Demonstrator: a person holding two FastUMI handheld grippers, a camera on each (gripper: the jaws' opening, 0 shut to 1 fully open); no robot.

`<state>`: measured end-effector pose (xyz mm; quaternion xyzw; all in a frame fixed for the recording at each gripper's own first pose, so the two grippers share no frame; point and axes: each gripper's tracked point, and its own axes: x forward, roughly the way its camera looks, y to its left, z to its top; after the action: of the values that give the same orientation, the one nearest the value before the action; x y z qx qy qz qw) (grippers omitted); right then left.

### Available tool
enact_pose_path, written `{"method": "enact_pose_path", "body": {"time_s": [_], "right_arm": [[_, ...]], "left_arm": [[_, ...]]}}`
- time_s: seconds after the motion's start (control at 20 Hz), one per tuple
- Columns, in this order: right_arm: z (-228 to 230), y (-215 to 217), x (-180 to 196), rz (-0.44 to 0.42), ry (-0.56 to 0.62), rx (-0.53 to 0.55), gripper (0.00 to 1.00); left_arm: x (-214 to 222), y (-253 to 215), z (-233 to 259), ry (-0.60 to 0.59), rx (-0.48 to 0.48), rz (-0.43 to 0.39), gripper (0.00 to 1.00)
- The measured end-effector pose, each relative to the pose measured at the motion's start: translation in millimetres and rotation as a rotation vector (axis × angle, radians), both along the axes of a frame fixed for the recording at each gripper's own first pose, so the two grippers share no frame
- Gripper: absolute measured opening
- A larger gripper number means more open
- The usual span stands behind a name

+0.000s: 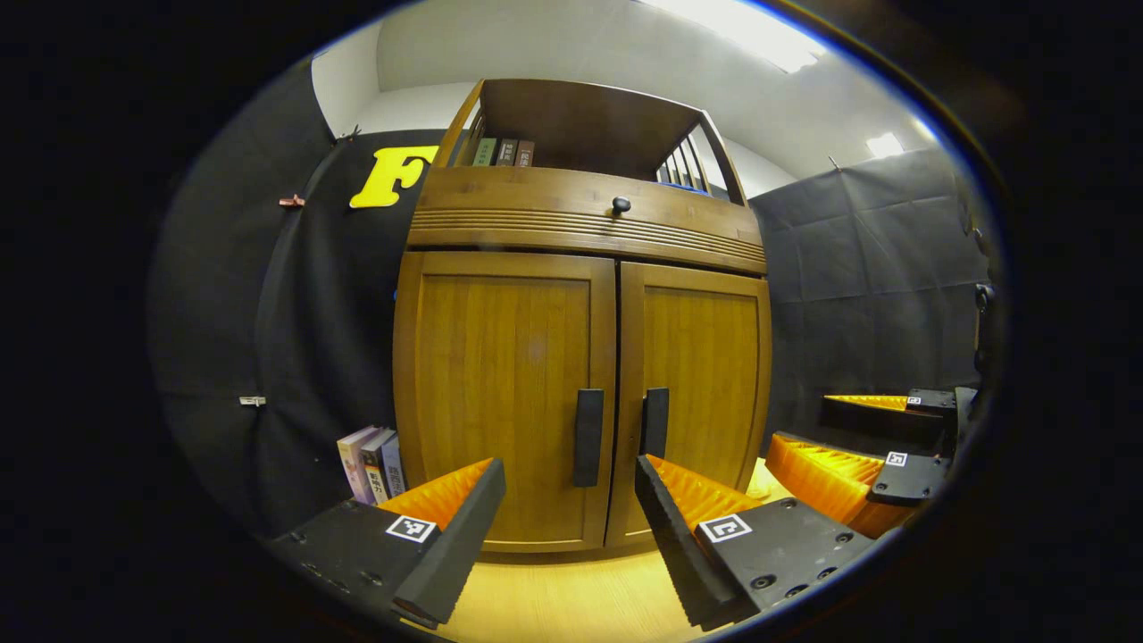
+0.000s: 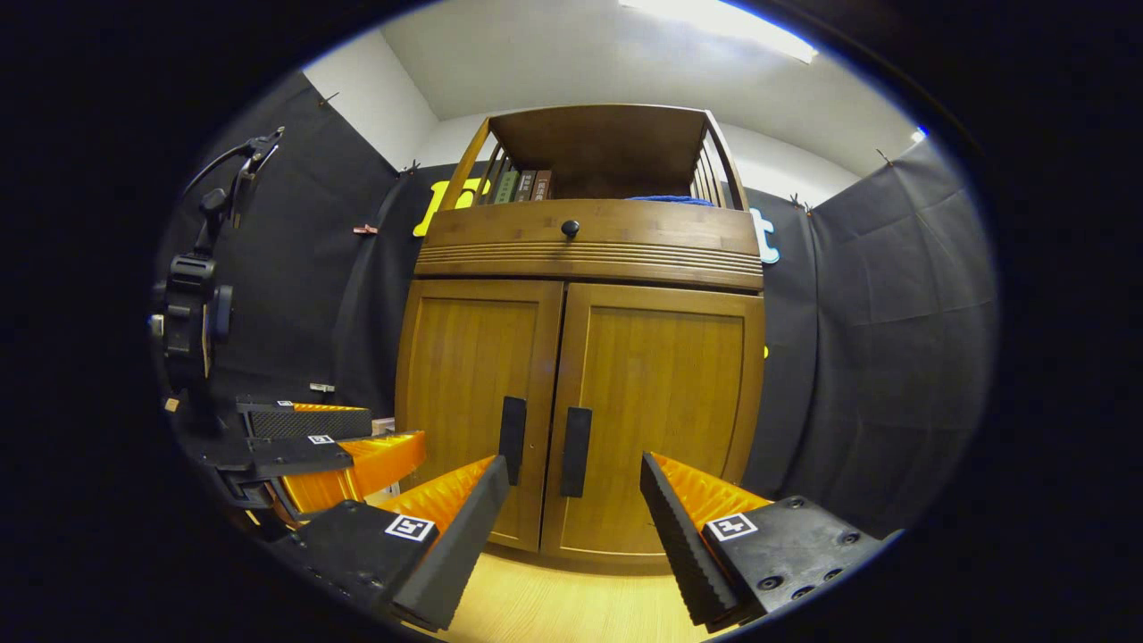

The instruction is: Open the right door of the double-door shoe cabinet with the right hand, and open the left door with the left hand.

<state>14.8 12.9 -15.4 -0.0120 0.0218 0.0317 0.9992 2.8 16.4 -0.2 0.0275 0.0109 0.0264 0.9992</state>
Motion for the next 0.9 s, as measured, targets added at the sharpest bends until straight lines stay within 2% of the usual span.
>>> {"method": "enact_pose_path", "body": {"time_s": [0.4, 0.45, 0.5, 0.9], "right_arm": [[-9.0, -3.5, 1.3, 0.002, 0.02, 0.023, 0.94], [-10.3, -3.0, 2.9, 0.005, 0.022, 0.019, 0.94], [-10.9, -2.1, 3.8, 0.008, 0.022, 0.012, 0.94], [-18.1, 3.5, 15.8, 0.011, 0.032, 0.003, 0.95]], "left_arm": [[-5.6, -5.3, -7.8, 0.018, 0.007, -0.005, 0.91], [-5.2, -5.6, -7.9, 0.017, 0.006, -0.008, 0.88], [-5.1, -6.6, -7.6, 0.014, 0.004, -0.012, 0.91], [-6.7, -9.0, -8.8, 0.011, -0.008, -0.033, 0.91]]}}
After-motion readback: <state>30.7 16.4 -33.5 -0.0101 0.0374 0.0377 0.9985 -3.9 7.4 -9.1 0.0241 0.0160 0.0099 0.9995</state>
